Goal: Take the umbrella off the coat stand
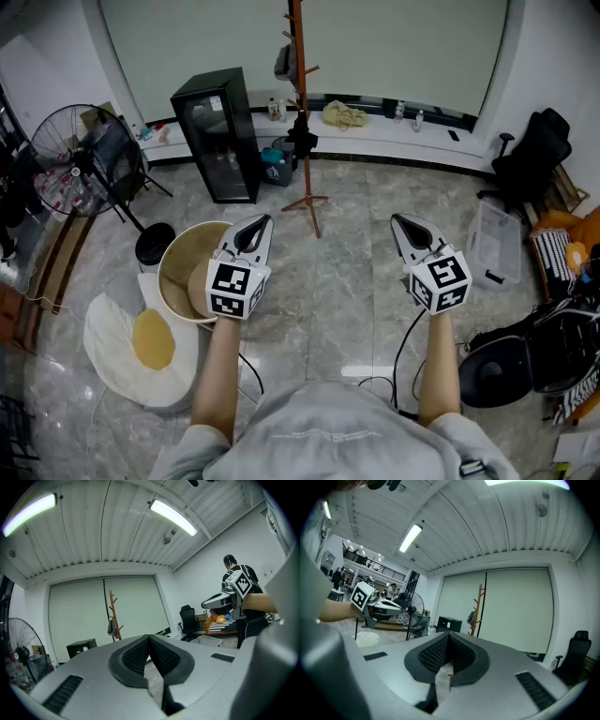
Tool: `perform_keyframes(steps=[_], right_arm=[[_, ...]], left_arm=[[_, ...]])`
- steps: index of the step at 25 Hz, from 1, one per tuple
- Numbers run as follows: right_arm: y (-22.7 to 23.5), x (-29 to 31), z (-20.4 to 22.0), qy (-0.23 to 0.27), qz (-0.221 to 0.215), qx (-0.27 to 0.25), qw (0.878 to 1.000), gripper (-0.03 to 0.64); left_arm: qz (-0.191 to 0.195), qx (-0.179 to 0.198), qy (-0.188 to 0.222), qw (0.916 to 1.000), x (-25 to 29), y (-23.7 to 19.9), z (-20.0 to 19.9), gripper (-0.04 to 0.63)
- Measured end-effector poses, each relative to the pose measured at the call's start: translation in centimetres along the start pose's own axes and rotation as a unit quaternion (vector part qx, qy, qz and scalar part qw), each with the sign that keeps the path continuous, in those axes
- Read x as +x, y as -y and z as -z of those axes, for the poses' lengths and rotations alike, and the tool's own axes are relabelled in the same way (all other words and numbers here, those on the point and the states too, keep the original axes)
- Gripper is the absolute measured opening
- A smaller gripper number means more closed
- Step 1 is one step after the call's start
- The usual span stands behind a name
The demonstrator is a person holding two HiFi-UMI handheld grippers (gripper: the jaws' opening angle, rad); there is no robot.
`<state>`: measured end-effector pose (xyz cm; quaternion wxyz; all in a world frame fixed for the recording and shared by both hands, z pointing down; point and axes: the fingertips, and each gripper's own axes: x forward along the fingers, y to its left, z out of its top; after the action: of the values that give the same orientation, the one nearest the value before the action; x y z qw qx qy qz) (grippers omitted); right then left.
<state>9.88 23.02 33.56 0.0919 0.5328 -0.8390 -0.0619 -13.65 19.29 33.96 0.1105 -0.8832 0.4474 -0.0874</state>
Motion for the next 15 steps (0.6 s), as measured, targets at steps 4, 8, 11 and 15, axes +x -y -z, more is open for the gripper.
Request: perform_keyframes(steps=[4, 8, 11, 15], right_arm=[[1.6, -0.3, 0.9, -0.004, 0.001, 0.010, 1.000, 0.014], [3.4, -1.1, 2.1, -0.008, 0.002, 0.023, 1.000, 0.015], [4.5, -1.5, 3.4, -0.015, -0.004, 0.027, 1.000, 0.014], [5.9, -1.8, 5.1, -0.025, -0.012, 0.041, 0.999, 0.014]], left_arm=[[0.000, -0.004, -0.007, 1.0000, 1.2, 1.5, 0.1, 0.015], [-0.008, -0.015, -0.015, 0.9998, 2.2, 2.8, 0.6, 0.017], [-0.011, -0.030, -0.018, 0.9993, 2.9, 3.7, 1.2, 0.060], [-0.011, -0.053, -0.033, 0.9980, 3.8, 4.5, 2.2, 0.173]])
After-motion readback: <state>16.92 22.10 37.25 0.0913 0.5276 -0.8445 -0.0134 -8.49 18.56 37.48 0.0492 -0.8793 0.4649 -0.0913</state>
